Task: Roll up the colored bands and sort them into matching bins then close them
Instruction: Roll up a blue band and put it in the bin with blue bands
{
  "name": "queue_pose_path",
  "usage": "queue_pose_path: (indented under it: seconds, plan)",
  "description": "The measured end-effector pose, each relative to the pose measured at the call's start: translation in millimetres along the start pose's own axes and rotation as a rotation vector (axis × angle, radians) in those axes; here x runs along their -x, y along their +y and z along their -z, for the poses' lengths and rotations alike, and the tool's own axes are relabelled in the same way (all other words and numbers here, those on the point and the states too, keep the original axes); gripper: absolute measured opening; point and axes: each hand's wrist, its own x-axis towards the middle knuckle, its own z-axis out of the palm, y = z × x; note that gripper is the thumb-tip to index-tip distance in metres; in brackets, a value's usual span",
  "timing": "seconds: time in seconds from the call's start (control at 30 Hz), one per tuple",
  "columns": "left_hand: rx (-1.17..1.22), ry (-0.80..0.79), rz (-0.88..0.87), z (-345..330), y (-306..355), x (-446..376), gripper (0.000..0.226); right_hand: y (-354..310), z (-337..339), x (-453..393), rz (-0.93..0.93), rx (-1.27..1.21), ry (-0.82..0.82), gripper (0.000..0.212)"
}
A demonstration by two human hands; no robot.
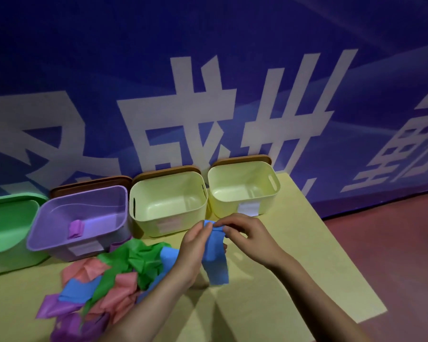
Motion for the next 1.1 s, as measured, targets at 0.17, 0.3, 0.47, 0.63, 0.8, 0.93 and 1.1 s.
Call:
queue_pose_path:
  seconds: [0.17, 0.3, 0.47, 0.63, 0.8, 0.93, 1.1]
  plan:
    - [-0.251, 0.07, -0.163, -19.3, -7.8, -19.2, 0.023, 18.6, 5.7, -10.9, -0.172, -0.34, 0.138, 0.024]
    - [-0.418, 0.156, -0.202, -24.8, -9.7, -35.2, 0.024, 28.1, 10.2, -25.9, -0.254, -0.349, 0.132, 0.006]
    - [-0.531, 0.121, -0.261, -25.5, -11.6, -42.2, 0.031, 34.2, 13.3, -27.6, -0.216, -0.22, 0.127, 0.022]
    - [-0.374, 0.1, -0.198, -24.2, -5.2, -37.1, 0.029, 32.6, 3.3, -28.4, -0.225, -0.277, 0.199, 0.022]
    - [-0.154, 0.054, 0.024, 4.3, -0.7, -33.7, 0.025, 18.9, -19.0, -32.0, -0.184, -0.227, 0.24, 0.024]
    - [-0.026, 0.028, 0.102, 28.2, 11.1, -29.5, 0.043, 4.6, -36.9, -27.9, 0.005, -0.035, 0.264, 0.014]
    - [0.05, 0.013, 0.055, 57.5, 17.7, -20.5, 0.021, -9.8, -50.6, -27.2, 0.271, 0.236, 0.166, 0.011]
